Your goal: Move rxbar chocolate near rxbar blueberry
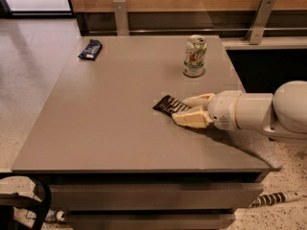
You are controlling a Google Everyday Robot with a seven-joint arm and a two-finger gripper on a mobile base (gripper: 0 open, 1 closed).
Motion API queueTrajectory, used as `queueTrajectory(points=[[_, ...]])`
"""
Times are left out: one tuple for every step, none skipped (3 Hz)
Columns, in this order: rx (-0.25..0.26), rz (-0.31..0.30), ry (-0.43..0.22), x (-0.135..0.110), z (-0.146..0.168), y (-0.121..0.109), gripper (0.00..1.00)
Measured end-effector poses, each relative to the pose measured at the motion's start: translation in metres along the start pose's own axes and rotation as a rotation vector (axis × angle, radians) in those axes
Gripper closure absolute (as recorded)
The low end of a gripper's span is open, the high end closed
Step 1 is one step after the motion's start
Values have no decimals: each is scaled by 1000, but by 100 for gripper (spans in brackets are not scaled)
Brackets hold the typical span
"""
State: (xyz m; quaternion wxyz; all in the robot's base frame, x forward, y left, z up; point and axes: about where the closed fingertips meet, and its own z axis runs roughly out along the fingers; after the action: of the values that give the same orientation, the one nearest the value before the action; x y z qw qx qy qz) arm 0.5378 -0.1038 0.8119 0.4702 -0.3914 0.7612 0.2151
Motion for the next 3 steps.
queueTrajectory(points=[[3, -6, -2, -3, -2, -2, 100], [20, -47, -17, -23, -16, -18, 100], [45, -120, -23, -54, -36, -37, 100]])
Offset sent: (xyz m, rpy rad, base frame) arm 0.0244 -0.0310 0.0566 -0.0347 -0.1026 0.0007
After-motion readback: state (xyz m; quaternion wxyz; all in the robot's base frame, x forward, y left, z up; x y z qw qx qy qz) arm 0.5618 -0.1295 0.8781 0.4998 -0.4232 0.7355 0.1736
